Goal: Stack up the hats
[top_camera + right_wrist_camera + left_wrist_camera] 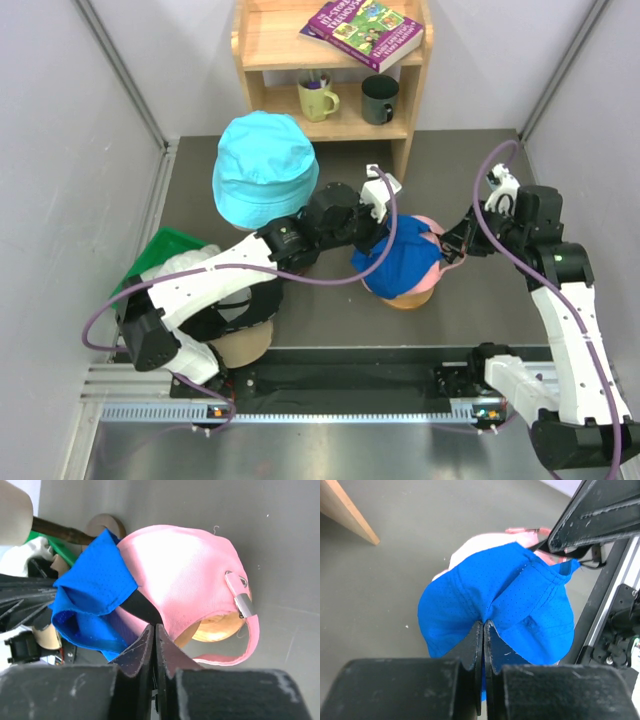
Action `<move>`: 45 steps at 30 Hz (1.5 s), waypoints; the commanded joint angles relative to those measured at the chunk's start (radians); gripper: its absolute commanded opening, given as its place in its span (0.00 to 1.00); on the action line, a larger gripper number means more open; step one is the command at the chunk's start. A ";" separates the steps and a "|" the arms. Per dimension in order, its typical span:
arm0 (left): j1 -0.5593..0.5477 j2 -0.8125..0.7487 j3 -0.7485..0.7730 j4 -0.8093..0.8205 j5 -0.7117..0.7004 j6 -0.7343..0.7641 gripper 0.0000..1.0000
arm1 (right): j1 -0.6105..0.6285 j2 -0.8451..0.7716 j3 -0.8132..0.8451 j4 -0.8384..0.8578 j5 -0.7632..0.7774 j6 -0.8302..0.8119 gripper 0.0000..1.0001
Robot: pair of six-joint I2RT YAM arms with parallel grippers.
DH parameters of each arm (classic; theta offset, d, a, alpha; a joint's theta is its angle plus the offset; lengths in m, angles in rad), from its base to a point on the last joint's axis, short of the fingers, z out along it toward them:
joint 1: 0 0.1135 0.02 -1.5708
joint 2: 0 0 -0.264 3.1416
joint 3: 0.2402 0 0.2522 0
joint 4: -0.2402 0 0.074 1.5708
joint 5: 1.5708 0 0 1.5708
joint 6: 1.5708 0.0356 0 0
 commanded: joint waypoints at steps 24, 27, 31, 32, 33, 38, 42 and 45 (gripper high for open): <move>0.005 0.175 0.414 -0.241 0.011 -0.009 0.65 | -0.013 -0.005 0.071 -0.144 0.342 0.063 0.00; 0.005 0.146 0.419 -0.238 -0.001 -0.030 0.77 | -0.014 0.001 0.084 -0.149 0.377 0.055 0.00; 0.006 0.118 0.385 -0.211 0.005 -0.044 0.81 | -0.017 0.022 0.061 -0.126 0.399 0.044 0.00; 0.008 0.120 0.376 -0.209 0.002 -0.044 0.81 | -0.017 0.035 0.058 -0.115 0.397 0.044 0.00; 0.009 0.130 0.373 -0.214 -0.003 -0.046 0.81 | -0.019 0.041 0.053 -0.108 0.397 0.044 0.00; 0.031 0.182 0.373 -0.205 0.008 -0.063 0.77 | -0.032 0.082 0.053 -0.066 0.414 0.025 0.00; 0.035 0.224 0.385 -0.168 0.038 -0.080 0.77 | -0.046 0.110 0.026 -0.016 0.399 0.020 0.00; 0.035 0.251 0.401 -0.160 0.055 -0.087 0.77 | -0.046 0.138 0.007 0.020 0.397 0.020 0.00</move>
